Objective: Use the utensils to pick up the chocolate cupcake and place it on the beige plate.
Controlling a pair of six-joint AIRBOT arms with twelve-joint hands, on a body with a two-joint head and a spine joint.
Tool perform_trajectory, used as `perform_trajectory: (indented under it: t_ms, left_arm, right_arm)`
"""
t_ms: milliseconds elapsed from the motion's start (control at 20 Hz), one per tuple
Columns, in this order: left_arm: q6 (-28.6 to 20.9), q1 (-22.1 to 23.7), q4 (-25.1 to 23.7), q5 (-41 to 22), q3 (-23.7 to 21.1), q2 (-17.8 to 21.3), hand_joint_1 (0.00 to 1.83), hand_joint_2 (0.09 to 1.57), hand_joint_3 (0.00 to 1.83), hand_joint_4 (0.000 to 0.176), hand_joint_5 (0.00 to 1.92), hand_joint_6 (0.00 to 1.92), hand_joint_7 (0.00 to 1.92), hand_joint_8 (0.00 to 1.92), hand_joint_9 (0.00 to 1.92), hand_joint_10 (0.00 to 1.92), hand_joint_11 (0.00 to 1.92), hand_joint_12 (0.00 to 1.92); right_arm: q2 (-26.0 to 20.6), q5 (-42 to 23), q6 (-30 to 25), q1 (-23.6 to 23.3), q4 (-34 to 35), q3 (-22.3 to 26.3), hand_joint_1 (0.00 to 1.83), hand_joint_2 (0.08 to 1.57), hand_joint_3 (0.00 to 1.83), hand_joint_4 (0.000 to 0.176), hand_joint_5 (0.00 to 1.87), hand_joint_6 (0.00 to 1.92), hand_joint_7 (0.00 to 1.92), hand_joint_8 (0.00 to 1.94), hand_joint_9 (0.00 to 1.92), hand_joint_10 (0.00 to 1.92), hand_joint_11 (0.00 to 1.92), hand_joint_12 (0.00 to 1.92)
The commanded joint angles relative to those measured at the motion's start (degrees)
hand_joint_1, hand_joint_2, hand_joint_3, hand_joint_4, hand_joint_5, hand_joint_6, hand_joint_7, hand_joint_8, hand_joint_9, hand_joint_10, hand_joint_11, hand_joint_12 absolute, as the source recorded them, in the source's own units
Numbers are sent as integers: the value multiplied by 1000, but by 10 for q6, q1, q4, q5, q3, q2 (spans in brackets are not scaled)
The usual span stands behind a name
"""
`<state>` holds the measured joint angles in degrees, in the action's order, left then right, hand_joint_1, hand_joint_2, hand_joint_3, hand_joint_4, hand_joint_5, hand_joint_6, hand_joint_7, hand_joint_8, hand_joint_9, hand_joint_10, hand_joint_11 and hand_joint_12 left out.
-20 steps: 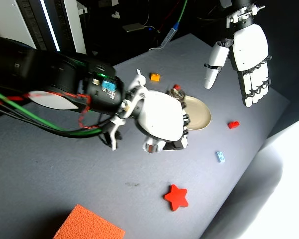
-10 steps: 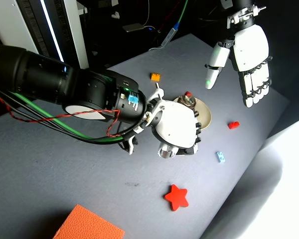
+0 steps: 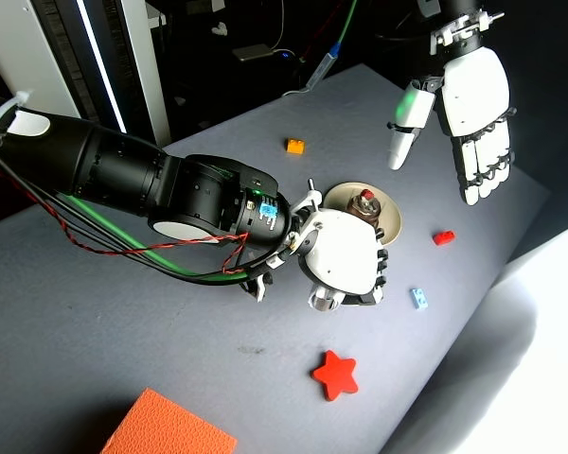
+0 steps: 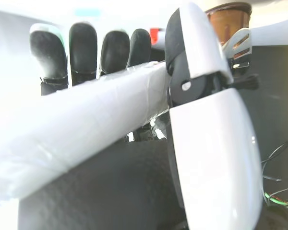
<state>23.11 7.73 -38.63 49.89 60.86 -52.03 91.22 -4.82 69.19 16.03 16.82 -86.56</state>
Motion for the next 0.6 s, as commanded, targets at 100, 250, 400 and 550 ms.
perform_trajectory:
  t_ms: [100,250,400,550]
  left_arm:
    - [0,5,-34,-24,3,2,37,1092,1,0,0,0,0,0,0,0,0,0]
    - [0,4,-34,-24,3,2,35,1093,1,0,0,0,0,0,0,0,0,0]
    - [-3,6,-34,-24,5,2,63,1083,0,0,4,2,0,0,0,0,0,0]
    - [-3,8,-34,-23,5,2,60,1084,0,0,0,0,0,0,0,0,0,0]
  right_arm:
    - [2,-79,-3,-1,3,-8,1180,1245,0,0,702,1276,813,1461,748,1452,724,1611]
    - [4,-79,-4,0,3,-8,1176,1246,0,0,692,1300,816,1443,759,1434,732,1597]
    - [5,-78,-5,0,3,-8,1168,1257,3,0,669,1333,797,1469,753,1446,734,1614]
    - [5,-66,-5,-2,3,-11,1179,1245,1,0,709,1263,802,1475,731,1451,705,1621]
